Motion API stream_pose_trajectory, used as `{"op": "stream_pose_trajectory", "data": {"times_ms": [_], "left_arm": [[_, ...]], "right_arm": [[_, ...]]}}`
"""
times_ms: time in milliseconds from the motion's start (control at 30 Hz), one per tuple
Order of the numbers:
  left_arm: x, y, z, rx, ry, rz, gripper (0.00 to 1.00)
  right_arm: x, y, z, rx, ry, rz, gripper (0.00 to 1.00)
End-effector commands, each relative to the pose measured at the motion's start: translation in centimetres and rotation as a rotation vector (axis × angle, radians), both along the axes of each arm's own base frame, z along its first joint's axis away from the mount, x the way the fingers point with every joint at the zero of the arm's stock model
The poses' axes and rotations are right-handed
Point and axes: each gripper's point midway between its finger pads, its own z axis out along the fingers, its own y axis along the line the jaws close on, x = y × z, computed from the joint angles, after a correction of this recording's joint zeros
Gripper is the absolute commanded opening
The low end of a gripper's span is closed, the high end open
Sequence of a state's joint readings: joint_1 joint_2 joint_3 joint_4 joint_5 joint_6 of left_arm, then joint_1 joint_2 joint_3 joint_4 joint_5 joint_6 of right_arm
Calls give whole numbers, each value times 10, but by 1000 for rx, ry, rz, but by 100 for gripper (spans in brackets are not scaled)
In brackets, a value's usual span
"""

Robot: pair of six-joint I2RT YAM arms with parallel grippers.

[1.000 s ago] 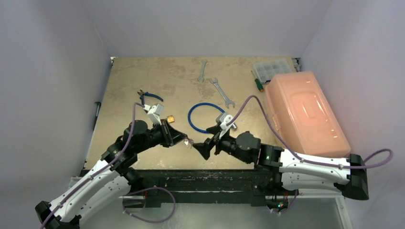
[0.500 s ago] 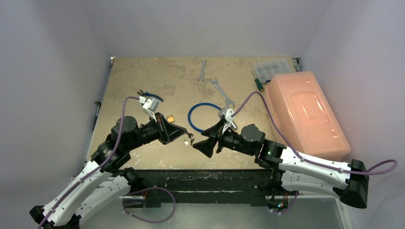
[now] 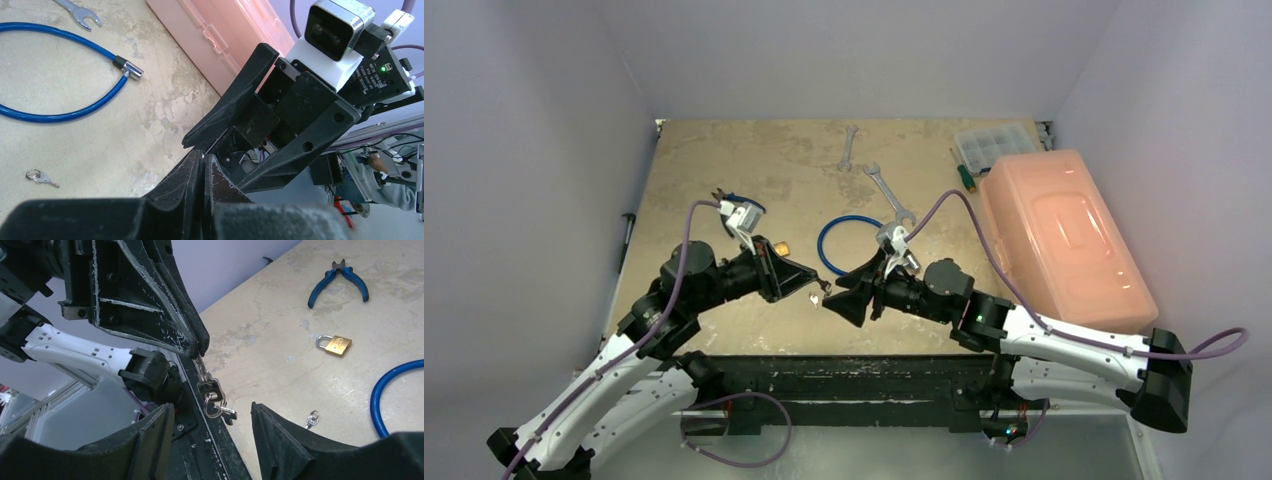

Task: Unlock with the key

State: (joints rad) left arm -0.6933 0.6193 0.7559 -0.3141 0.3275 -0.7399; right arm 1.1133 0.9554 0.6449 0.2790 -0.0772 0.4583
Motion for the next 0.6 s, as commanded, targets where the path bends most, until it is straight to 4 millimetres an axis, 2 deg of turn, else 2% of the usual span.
{"op": "stream_pose_trajectory", "data": {"times_ms": [0, 367, 567], "left_arm": [[-2, -3, 24, -48, -62, -25, 0], [-1, -4, 24, -51, -67, -31, 0], [-2, -5, 24, -51, -70, -36, 0]], "right_arm": [[6, 3, 30, 86, -25, -23, 63], [7, 10, 33, 80, -24, -9, 49], [9, 9, 38, 92, -30, -15, 48]]}}
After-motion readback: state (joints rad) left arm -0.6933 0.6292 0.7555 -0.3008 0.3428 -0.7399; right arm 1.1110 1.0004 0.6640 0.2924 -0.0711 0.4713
